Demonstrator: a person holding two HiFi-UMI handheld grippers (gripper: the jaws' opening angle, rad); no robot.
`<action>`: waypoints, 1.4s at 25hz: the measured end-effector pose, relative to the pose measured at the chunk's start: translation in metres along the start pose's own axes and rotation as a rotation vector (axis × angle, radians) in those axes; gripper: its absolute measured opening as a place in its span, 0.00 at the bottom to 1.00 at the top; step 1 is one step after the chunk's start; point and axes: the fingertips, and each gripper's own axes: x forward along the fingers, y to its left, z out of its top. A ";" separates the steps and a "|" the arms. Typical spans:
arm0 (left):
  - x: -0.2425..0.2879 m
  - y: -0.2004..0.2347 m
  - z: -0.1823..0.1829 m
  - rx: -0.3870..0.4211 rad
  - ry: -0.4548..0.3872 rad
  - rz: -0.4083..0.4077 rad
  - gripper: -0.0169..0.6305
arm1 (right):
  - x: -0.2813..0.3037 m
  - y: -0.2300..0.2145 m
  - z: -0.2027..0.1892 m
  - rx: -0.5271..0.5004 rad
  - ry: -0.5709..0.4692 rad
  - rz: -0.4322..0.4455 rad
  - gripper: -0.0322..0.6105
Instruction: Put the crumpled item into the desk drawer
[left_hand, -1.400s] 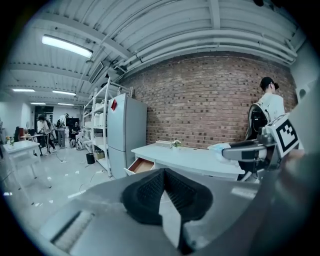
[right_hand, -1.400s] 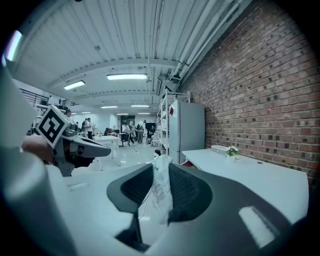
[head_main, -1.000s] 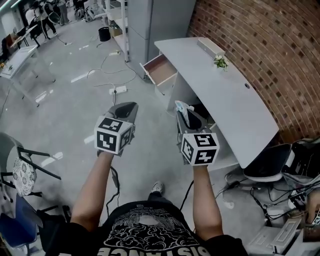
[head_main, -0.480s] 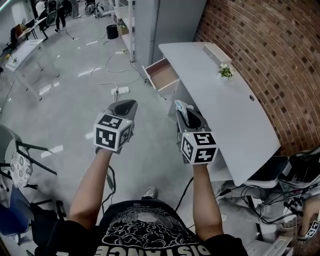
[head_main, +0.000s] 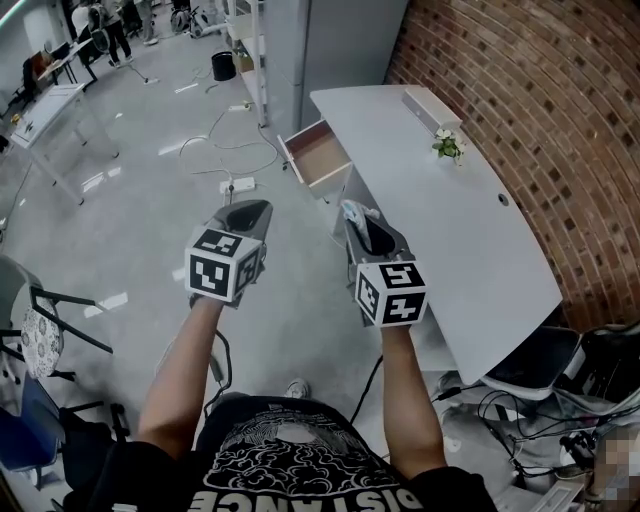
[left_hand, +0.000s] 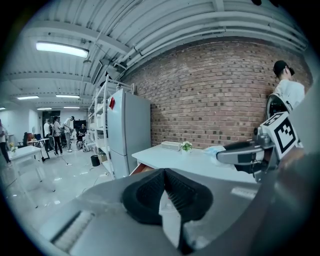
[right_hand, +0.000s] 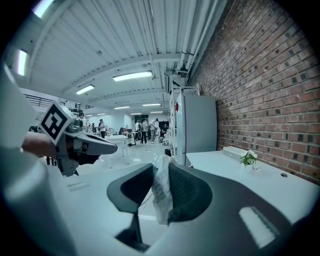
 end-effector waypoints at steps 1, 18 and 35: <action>0.002 -0.001 0.001 0.000 0.000 0.001 0.03 | 0.001 -0.002 0.000 0.002 0.000 0.001 0.20; 0.023 0.022 0.006 -0.014 -0.017 0.041 0.03 | 0.028 -0.017 -0.002 0.010 -0.002 0.017 0.20; 0.083 0.106 0.018 -0.049 -0.031 0.028 0.03 | 0.128 -0.029 0.016 -0.015 0.026 0.006 0.20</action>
